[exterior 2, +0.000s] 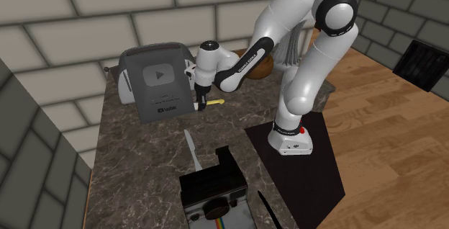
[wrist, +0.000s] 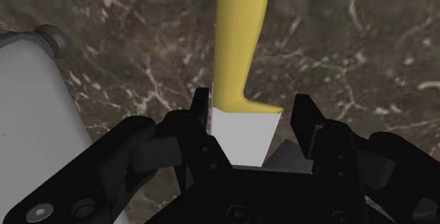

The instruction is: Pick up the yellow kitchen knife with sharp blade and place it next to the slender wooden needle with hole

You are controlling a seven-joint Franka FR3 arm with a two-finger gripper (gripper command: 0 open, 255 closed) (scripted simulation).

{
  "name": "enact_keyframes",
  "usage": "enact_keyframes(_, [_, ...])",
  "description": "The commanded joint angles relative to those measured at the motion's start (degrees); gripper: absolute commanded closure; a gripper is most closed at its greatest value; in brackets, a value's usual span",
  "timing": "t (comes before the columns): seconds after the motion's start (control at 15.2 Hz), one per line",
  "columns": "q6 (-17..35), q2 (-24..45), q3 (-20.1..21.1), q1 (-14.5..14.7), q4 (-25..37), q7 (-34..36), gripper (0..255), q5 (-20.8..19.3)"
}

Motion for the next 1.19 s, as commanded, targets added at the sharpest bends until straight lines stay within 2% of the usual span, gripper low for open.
enact_keyframes(0.0, [0.1, 0.4, -0.2, -0.2, -0.1, 0.0, 255, -0.1])
enact_keyframes(0.4, [0.0, 0.3, -0.2, -0.3, -0.1, -0.1, 255, -0.1])
enact_keyframes(1.12, [-10.9, -6.9, -0.7, 0.9, 3.7, -1.9, 255, 1.8])
